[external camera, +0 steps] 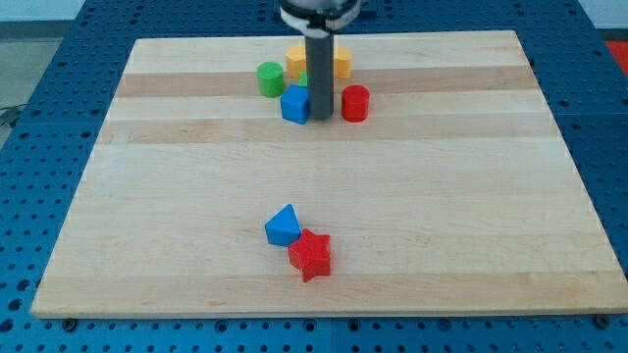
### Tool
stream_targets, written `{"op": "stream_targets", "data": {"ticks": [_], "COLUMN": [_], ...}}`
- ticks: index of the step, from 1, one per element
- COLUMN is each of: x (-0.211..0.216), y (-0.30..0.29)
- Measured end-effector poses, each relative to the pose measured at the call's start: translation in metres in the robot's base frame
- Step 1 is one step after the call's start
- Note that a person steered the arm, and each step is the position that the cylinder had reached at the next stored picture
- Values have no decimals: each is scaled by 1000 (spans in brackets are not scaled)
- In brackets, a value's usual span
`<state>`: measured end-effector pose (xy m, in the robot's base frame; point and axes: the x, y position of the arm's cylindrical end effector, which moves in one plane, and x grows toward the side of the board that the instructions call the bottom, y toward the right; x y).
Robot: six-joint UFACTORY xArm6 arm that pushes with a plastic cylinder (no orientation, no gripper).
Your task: Place your arm at the bottom of the red circle
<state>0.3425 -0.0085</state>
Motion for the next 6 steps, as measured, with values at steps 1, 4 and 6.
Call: {"op": "stream_targets", "data": {"ticks": [1, 4, 6], "x": [-6, 88, 61], "y": [0, 32, 63]}}
